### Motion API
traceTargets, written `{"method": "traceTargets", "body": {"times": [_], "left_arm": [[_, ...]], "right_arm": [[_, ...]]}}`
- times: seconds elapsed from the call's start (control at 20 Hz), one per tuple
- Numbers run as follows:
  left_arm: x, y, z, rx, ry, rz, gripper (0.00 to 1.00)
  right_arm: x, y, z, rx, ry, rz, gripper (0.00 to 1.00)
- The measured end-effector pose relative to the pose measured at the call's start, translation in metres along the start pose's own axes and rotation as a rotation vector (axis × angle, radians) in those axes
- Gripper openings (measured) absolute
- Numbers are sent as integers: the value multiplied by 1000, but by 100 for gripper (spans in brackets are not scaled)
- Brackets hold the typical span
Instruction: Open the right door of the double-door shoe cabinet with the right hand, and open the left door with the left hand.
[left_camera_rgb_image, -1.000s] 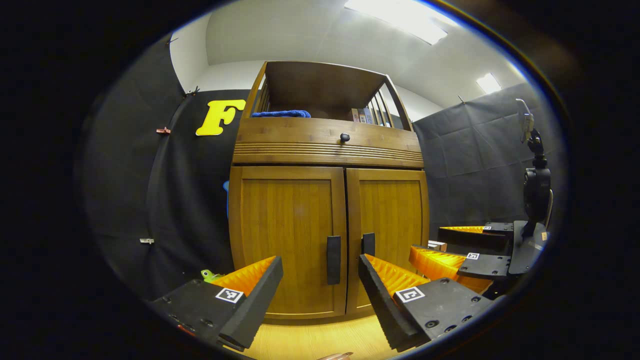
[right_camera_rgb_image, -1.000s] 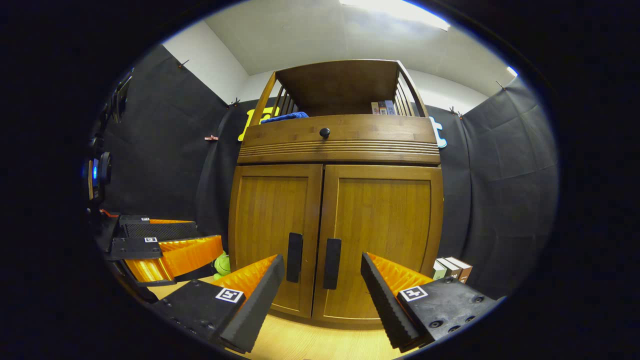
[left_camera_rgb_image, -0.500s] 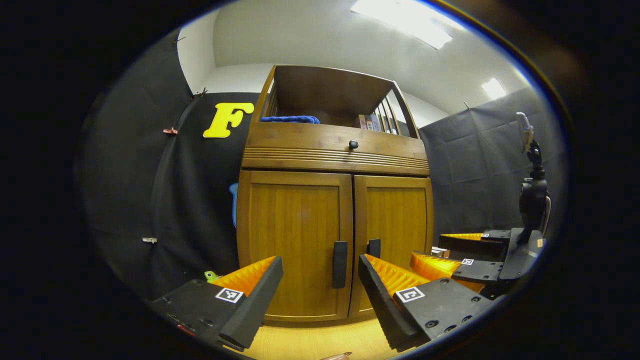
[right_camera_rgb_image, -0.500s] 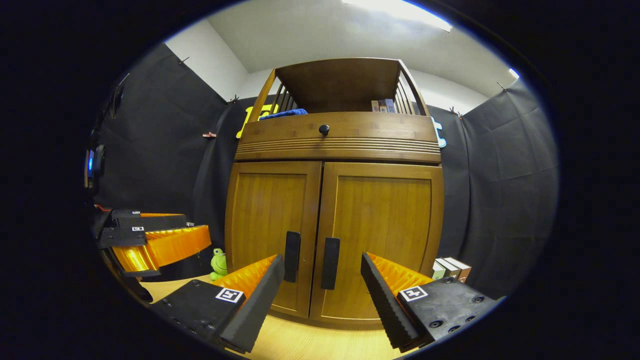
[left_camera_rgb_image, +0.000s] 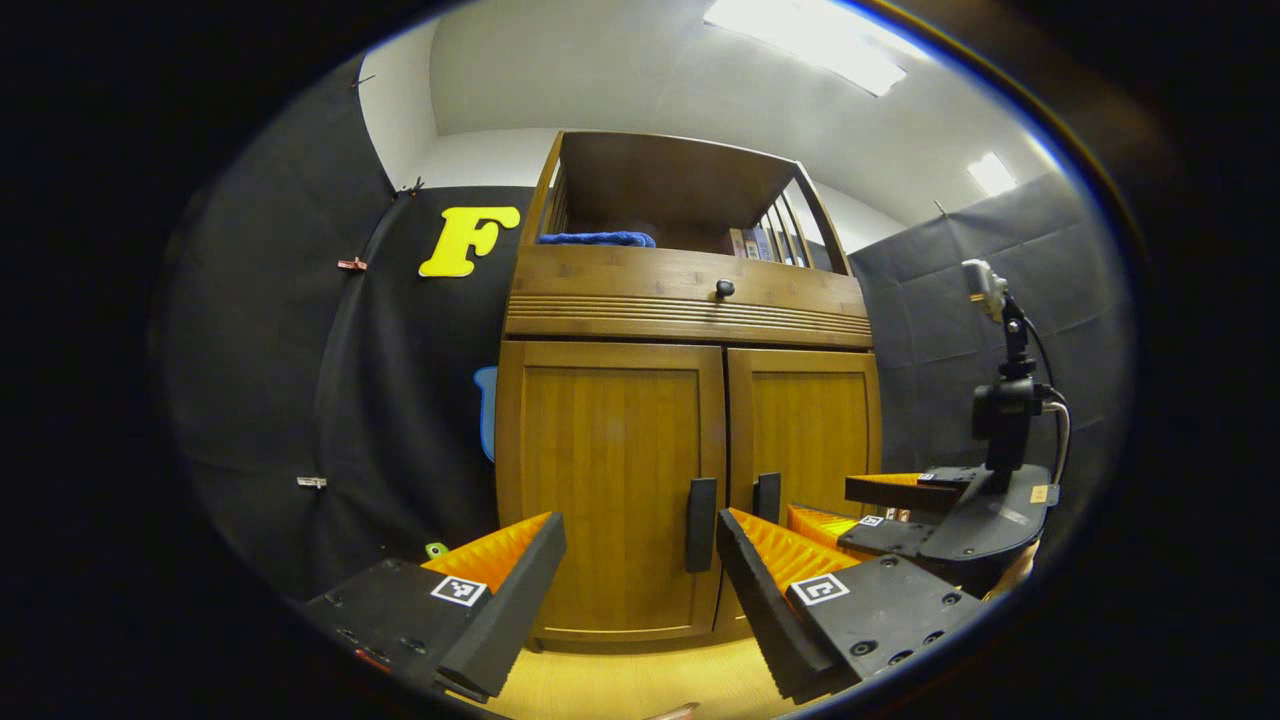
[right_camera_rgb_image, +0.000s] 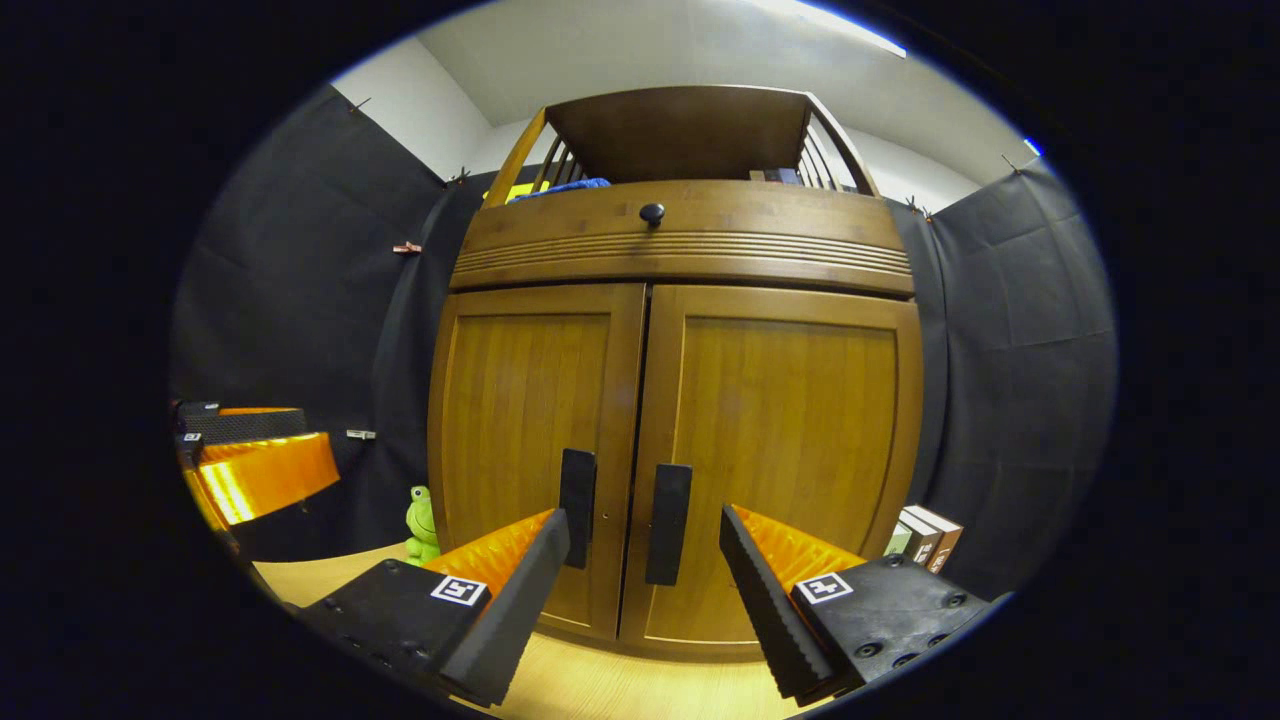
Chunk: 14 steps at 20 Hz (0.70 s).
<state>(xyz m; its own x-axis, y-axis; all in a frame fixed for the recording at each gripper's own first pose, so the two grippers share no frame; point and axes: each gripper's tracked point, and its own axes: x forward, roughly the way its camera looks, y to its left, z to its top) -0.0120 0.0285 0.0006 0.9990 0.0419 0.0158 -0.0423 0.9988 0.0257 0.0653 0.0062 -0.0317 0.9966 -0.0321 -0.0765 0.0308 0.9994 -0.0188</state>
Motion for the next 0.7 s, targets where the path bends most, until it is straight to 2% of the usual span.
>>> {"method": "traceTargets", "body": {"times": [0.4,0.5,0.6,0.65,0.7], "left_arm": [[-11,24,3,-8,-6,51,95],[-12,27,1,-8,-3,57,95],[-12,29,-3,-5,13,63,94],[-12,31,-4,-3,18,69,94],[-12,34,-4,-3,19,77,95]], "right_arm": [[57,-9,-18,-18,7,-68,94],[68,-14,-25,-28,10,-95,88],[80,-20,-33,-40,17,-124,87],[85,-24,-37,-42,20,-132,79],[89,-27,-42,-42,27,-139,76]]}}
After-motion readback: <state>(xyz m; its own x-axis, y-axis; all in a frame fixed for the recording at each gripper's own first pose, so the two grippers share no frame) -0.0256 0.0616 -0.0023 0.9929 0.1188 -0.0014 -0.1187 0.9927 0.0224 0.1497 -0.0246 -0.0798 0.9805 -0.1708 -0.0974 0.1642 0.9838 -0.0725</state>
